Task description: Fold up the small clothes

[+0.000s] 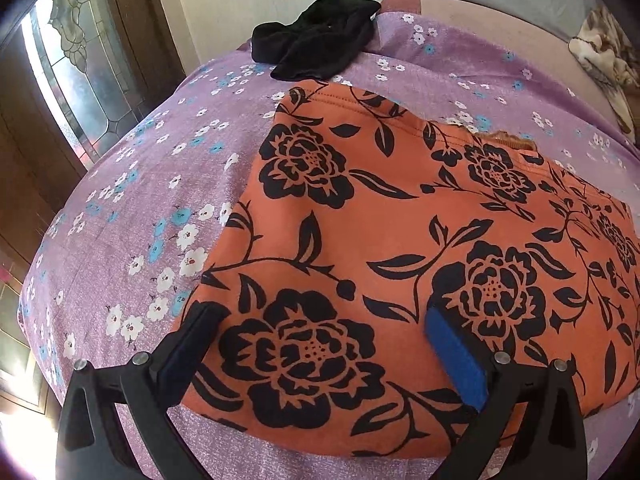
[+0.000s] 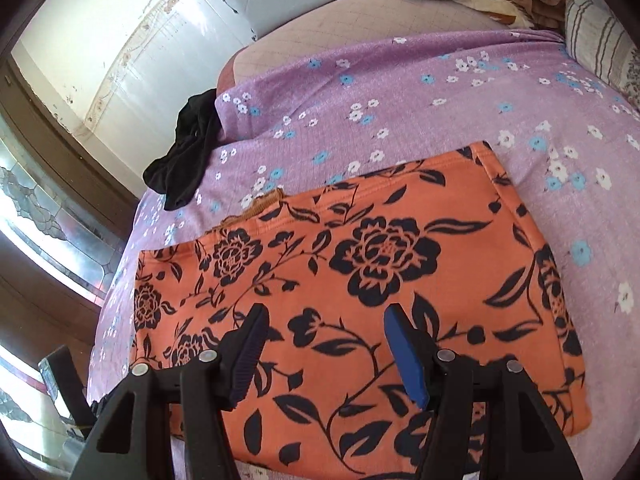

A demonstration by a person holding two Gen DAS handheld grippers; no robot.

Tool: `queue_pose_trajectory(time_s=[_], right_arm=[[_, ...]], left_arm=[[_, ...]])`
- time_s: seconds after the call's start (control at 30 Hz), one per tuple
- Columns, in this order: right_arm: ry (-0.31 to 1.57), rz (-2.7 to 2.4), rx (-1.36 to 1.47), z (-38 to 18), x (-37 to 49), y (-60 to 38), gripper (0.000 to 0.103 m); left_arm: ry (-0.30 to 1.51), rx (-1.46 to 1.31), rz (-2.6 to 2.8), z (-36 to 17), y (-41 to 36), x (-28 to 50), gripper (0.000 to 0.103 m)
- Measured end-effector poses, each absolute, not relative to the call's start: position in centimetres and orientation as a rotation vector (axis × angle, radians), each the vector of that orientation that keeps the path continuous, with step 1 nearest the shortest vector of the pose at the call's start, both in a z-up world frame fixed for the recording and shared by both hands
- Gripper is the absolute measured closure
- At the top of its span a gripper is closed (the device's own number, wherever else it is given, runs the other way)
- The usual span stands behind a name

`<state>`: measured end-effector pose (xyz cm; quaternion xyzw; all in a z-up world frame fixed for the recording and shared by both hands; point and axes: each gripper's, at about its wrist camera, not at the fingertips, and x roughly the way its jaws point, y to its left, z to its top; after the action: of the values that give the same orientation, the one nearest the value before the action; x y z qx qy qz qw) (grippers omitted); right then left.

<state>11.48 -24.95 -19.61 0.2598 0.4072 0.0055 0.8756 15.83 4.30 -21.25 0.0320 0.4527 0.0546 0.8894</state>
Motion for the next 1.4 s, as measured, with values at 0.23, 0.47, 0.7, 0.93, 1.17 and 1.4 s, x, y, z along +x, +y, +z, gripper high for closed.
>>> queue_pose_trajectory(time_s=[0.23, 0.47, 0.7, 0.93, 1.17, 1.4], right_arm=[[0.859, 0.077, 0.542, -19.8, 10.9, -23.3, 0.039], [0.905, 0.185, 0.563, -20.3, 12.2, -21.7, 0.039], [0.941, 0.2, 0.606, -21.2, 13.7, -22.1, 0.039], [0.967, 0.215, 0.603, -21.5, 14.3, -22.2, 0.039], [0.99, 0.218, 0.582, -21.8, 15.0, -22.1, 0.039], [0.971, 0.216, 0.574, -21.6, 14.8, -22.1, 0.039]], left_arm=[[0.916, -0.026, 0.145, -18.0, 9.1, 17.0, 0.0], [0.937, -0.063, 0.146, -14.4, 11.5, 22.9, 0.0], [1.044, -0.038, 0.005, -16.5, 7.0, 29.5, 0.0], [1.151, -0.052, 0.085, -21.0, 8.0, 35.5, 0.0], [1.172, -0.12, 0.19, -22.5, 11.5, 37.0, 0.0], [1.017, -0.087, 0.169, -17.6, 11.8, 31.8, 0.0]])
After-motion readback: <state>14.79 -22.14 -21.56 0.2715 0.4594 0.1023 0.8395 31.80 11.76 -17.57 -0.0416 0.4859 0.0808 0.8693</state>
